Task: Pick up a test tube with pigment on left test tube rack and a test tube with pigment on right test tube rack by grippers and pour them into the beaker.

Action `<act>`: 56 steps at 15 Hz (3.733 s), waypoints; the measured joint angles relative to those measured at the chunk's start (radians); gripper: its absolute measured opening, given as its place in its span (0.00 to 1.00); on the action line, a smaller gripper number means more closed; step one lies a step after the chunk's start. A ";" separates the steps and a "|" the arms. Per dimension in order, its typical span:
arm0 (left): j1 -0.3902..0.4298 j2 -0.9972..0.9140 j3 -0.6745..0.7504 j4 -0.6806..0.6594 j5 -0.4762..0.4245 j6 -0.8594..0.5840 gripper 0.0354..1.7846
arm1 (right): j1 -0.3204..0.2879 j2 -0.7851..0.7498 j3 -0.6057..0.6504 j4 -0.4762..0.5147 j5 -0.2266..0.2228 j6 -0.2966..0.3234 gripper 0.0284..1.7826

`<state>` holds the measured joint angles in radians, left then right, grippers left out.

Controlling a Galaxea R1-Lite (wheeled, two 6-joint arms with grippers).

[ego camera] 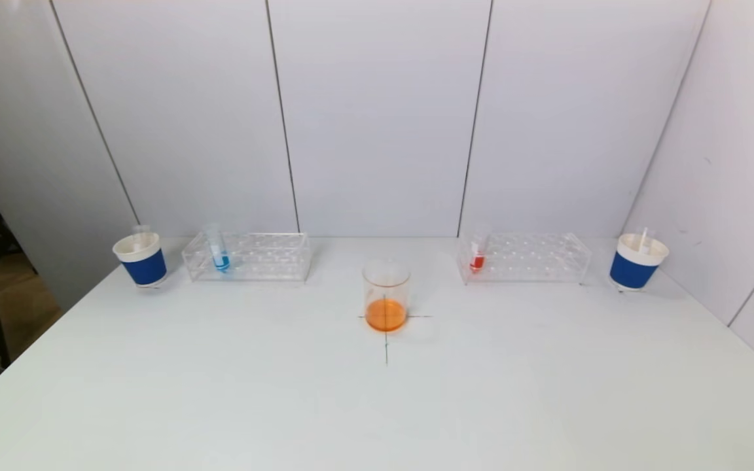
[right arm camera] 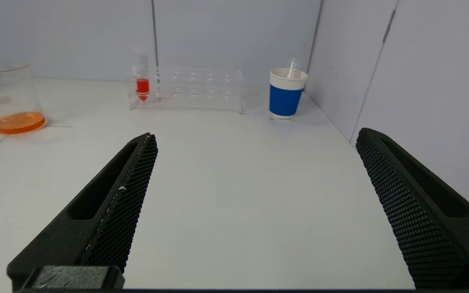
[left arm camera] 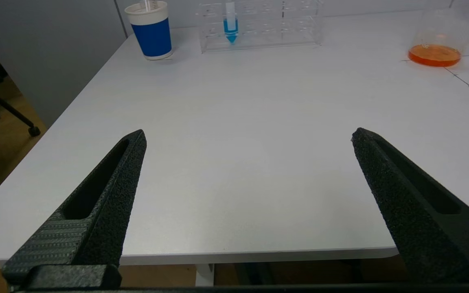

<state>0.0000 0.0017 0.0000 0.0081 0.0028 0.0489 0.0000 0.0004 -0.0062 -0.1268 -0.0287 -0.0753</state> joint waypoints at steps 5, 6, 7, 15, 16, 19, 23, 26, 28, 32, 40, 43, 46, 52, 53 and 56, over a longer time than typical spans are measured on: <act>0.000 0.000 0.000 0.000 0.000 0.000 0.99 | 0.000 -0.002 -0.003 0.095 0.039 0.089 1.00; 0.000 0.000 0.000 0.000 0.000 0.000 0.99 | 0.000 -0.002 -0.004 0.109 0.011 0.116 1.00; 0.000 0.000 0.000 0.000 0.000 0.000 0.99 | 0.000 -0.002 -0.003 0.106 0.002 0.102 1.00; 0.000 0.000 0.000 0.000 0.000 0.000 0.99 | 0.000 -0.002 0.006 0.116 0.027 0.045 1.00; 0.000 0.000 0.000 0.000 0.000 0.000 0.99 | 0.000 -0.002 0.006 0.114 0.019 0.091 1.00; 0.000 0.000 0.000 0.000 0.000 0.000 0.99 | 0.000 -0.002 0.006 0.114 0.011 0.116 1.00; 0.000 0.000 0.000 0.000 0.000 0.000 0.99 | 0.000 -0.002 0.006 0.113 0.011 0.117 1.00; 0.000 0.000 0.000 0.000 0.000 0.000 0.99 | 0.000 -0.002 0.006 0.113 0.010 0.119 1.00; 0.000 0.000 0.000 0.000 0.000 0.000 0.99 | 0.000 -0.002 0.006 0.113 0.010 0.119 1.00; 0.000 0.000 0.000 0.000 0.000 0.000 0.99 | 0.000 -0.002 0.006 0.112 0.010 0.120 0.99; 0.000 0.000 0.000 0.000 0.000 0.000 0.99 | 0.000 -0.002 0.006 0.113 0.010 0.120 0.99; 0.000 0.000 0.000 0.000 0.000 0.000 0.99 | 0.000 -0.002 0.006 0.112 0.010 0.120 0.99; 0.000 0.000 0.000 0.000 0.000 -0.001 0.99 | 0.000 -0.002 0.006 0.113 0.010 0.120 0.99; 0.000 0.000 0.000 0.000 0.000 0.000 0.99 | 0.000 -0.001 0.006 0.113 0.010 0.119 0.99; 0.000 0.000 0.000 0.000 0.000 0.000 0.99 | 0.000 -0.001 0.006 0.112 0.010 0.120 0.99; 0.000 0.000 0.000 0.000 0.000 0.000 0.99 | 0.000 -0.001 0.006 0.112 0.010 0.120 0.99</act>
<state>0.0000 0.0017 0.0000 0.0077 0.0023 0.0485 0.0000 -0.0004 0.0000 -0.0149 -0.0183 0.0443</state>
